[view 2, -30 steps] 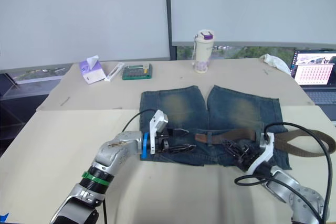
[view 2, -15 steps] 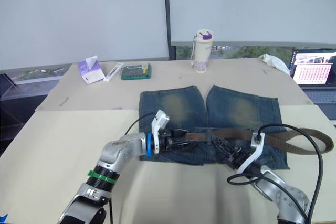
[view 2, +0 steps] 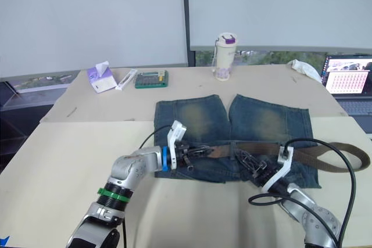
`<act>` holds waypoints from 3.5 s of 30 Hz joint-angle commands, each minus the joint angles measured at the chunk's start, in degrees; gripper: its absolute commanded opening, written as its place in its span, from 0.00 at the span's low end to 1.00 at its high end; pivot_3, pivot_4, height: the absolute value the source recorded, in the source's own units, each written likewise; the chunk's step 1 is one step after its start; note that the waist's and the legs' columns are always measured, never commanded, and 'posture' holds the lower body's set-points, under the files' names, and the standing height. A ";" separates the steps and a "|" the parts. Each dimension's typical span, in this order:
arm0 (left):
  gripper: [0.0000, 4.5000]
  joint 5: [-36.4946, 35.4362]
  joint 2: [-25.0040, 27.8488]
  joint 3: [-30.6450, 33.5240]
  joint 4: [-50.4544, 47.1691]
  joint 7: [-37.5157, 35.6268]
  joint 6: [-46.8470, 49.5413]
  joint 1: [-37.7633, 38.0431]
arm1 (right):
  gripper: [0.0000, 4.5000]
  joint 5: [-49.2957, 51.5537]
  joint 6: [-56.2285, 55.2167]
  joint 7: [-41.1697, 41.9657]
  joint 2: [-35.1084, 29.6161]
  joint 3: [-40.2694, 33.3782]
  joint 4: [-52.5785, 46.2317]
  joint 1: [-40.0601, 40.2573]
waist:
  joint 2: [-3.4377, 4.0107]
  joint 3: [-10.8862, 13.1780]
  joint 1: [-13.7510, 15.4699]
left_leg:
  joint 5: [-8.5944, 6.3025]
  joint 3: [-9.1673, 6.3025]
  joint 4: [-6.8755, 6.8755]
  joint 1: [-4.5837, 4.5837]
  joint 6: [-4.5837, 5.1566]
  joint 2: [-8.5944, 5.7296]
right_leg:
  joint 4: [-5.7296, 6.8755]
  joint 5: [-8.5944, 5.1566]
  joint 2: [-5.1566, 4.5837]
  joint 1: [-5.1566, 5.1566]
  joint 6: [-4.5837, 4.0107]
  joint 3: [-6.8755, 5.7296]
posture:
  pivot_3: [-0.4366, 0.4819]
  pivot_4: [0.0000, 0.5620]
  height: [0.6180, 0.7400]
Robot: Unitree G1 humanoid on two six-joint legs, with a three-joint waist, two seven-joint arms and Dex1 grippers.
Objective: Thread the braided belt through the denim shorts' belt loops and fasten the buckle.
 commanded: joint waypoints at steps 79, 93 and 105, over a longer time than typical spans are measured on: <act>0.00 4.67 8.93 -6.99 -10.53 -8.78 -14.03 3.99 | 0.14 6.47 -7.84 6.25 -16.99 -31.93 3.36 18.45 | -0.03 0.11 0.99 | -0.01 0.14 -0.02 -0.14 0.02 -0.05 | -0.06 -0.31 -0.07 0.20 0.50 0.13 | 0.48 0.27 1.00; 0.00 4.66 9.03 -7.69 -12.54 -9.81 -14.35 2.85 | 0.72 -32.78 -23.68 14.58 -29.25 -13.62 19.70 19.77 | -0.04 0.12 0.64 | -0.07 0.97 -0.05 -0.08 0.12 0.00 | -0.06 -0.31 -0.08 0.19 0.47 0.47 | 0.48 0.27 1.00; 0.00 4.62 9.96 -7.62 -13.28 -9.76 -13.63 2.78 | 0.24 -37.61 -13.33 14.57 -21.88 4.65 6.37 16.00 | -1.47 -0.23 -0.64 | -0.19 0.74 -0.05 0.07 0.17 0.51 | -0.07 -0.17 0.21 0.22 0.23 0.60 | 0.48 0.27 1.00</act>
